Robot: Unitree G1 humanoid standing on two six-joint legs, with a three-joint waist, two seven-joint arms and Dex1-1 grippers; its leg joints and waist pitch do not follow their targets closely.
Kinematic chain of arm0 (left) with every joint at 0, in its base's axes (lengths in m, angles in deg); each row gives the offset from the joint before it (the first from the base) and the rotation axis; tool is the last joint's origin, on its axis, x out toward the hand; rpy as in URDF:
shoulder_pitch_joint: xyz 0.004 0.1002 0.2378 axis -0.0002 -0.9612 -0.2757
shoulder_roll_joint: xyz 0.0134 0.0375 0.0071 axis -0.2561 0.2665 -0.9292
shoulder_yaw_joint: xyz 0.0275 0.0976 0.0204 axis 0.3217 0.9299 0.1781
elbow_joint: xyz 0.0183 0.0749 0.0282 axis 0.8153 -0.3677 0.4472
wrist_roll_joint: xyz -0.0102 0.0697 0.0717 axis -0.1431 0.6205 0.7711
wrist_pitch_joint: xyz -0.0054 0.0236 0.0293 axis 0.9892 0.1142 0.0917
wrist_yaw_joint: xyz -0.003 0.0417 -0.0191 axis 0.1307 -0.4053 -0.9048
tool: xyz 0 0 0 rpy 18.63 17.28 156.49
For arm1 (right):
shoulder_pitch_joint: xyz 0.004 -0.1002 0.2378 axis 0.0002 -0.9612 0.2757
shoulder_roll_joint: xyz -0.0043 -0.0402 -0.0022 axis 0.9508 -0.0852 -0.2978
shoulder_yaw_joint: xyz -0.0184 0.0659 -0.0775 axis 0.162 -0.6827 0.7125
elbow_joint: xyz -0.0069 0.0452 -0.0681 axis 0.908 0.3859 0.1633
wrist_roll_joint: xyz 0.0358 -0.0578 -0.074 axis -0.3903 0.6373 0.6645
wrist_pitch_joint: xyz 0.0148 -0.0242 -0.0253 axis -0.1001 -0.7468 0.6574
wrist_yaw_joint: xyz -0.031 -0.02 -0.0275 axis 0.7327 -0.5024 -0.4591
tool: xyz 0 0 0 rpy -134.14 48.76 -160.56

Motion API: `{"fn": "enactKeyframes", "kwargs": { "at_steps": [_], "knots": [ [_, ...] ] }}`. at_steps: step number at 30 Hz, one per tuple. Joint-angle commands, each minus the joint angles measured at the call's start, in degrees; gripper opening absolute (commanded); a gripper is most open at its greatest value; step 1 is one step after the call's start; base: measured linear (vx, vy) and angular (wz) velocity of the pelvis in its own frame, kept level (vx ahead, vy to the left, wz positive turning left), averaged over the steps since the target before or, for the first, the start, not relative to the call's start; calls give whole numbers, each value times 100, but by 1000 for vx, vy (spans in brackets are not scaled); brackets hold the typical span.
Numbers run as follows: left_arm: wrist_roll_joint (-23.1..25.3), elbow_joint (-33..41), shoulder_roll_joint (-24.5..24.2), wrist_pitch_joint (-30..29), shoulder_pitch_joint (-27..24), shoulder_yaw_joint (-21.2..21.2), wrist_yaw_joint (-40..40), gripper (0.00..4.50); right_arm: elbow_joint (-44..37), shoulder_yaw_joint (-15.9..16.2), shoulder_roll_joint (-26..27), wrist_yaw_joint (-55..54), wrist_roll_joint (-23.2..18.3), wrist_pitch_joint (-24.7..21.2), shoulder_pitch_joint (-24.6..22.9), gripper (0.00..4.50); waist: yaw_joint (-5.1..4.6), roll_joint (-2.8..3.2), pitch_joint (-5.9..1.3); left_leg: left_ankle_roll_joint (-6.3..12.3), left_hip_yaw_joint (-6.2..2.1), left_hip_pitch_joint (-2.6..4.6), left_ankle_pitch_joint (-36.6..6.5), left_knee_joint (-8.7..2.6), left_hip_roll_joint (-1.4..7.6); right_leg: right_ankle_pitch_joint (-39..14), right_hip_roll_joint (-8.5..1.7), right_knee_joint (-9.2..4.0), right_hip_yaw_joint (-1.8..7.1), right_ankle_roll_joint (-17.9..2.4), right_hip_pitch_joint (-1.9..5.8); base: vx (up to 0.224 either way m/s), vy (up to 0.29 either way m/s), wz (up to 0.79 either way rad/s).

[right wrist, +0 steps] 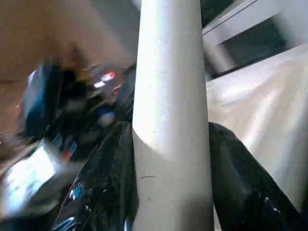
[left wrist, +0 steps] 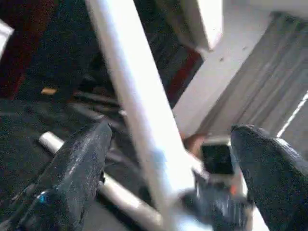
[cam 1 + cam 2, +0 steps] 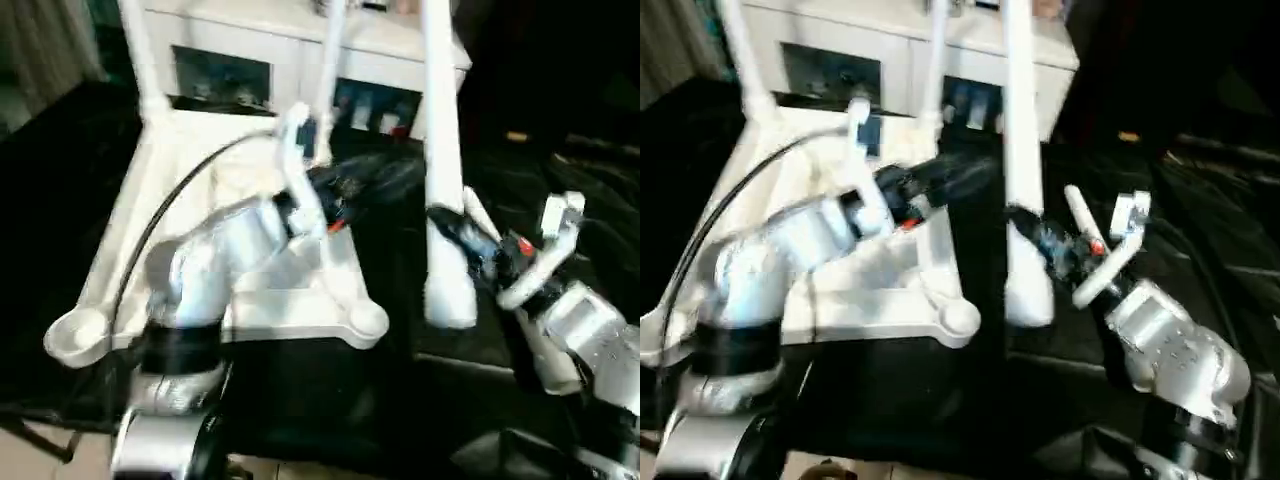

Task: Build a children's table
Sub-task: Pick table leg

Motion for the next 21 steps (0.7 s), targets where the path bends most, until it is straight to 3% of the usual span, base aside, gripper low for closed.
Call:
{"fn": "enactKeyframes", "kwargs": {
  "at_steps": [1, 6, 15, 18, 19, 21],
  "knots": [
    [-240, -102, 138, -216, 184, 39, 83, 450, -221, 17, -151, 191, -223, -118, 23, 181, 14, -47, -374, -62, -121, 120, -711, -361, 253, -1002, -444, -488, 271, -853, 220, 0, 0, 0],
    [-548, -201, 180, -402, 384, 31, 160, 450, -304, 57, -227, 240, -536, -237, 76, 181, 20, -56, -381, -139, -128, 110, -729, -361, 241, -1065, -444, -502, 269, -737, 220, 0, 0, 0],
    [-483, -349, 189, -369, 416, 149, 284, 450, -381, 262, -356, 341, -665, -243, 30, 181, 23, -101, -381, -124, -135, 87, -638, -366, 247, -1004, -445, -506, 263, -687, 230, 0, 0, 0],
    [-341, -383, 142, -257, 400, 153, 141, 450, -372, 327, -371, 313, -590, -150, 28, 181, 27, -78, -380, -162, -144, 89, -666, -372, 254, -1008, -450, -503, 263, -686, 229, 0, 0, 0],
    [-244, -442, 137, -171, 400, 111, -7, 450, -388, 431, -386, 275, -426, -26, 23, 181, 25, -36, -378, -195, -150, 94, -709, -378, 257, -1002, -449, -501, 264, -688, 225, 0, 0, 0],
    [-164, -515, 120, -102, 413, 87, -133, 450, -428, 567, -420, 240, -288, 100, 2, 181, 25, -43, -379, -248, -158, 94, -786, -383, 263, -1034, -450, -514, 264, -631, 230, 0, 0, 0]
  ]
}}
